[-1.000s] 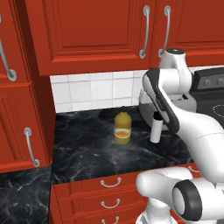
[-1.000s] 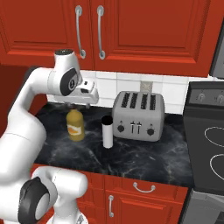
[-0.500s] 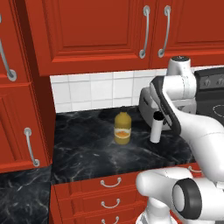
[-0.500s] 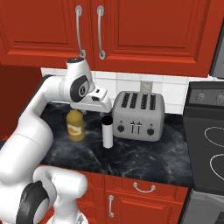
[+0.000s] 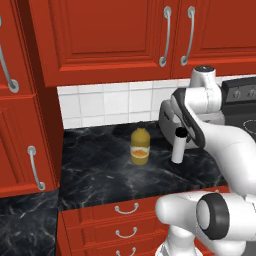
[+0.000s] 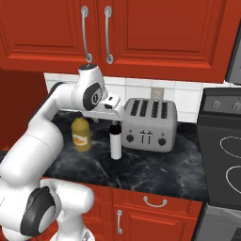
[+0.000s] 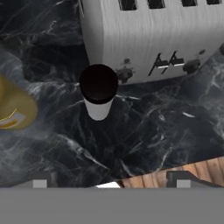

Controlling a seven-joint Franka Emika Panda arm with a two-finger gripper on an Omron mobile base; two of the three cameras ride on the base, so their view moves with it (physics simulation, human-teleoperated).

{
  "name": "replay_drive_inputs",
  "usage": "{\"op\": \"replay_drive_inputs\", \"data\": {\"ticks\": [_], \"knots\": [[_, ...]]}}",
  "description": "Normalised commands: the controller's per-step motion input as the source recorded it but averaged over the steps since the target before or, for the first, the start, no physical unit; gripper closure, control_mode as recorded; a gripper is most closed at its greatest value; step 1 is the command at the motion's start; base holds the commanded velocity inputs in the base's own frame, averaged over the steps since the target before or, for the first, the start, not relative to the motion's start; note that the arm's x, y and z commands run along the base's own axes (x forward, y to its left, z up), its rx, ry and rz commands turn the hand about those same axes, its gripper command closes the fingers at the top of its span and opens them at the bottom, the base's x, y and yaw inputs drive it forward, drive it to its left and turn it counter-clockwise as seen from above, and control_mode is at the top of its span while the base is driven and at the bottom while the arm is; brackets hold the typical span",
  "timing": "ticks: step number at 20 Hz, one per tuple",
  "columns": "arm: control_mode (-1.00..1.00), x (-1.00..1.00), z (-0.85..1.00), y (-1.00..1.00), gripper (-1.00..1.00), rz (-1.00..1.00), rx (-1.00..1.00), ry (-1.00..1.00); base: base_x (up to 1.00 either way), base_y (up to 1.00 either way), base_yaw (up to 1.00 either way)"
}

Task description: Move the drinks to the dining counter.

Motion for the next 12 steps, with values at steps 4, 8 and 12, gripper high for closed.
{"op": "replay_drive_inputs", "data": {"ticks": [4,8,12], "knots": [[-1.0,0.44,-0.19,-0.03,-1.0,0.0,0.0,0.06,0.0,0.0,0.0],[-1.0,0.32,-0.12,0.0,-1.0,0.0,0.04,0.0,0.0,0.0,0.0],[-1.0,0.33,-0.18,0.0,-1.0,0.0,0.1,0.03,0.0,0.0,0.0]]}}
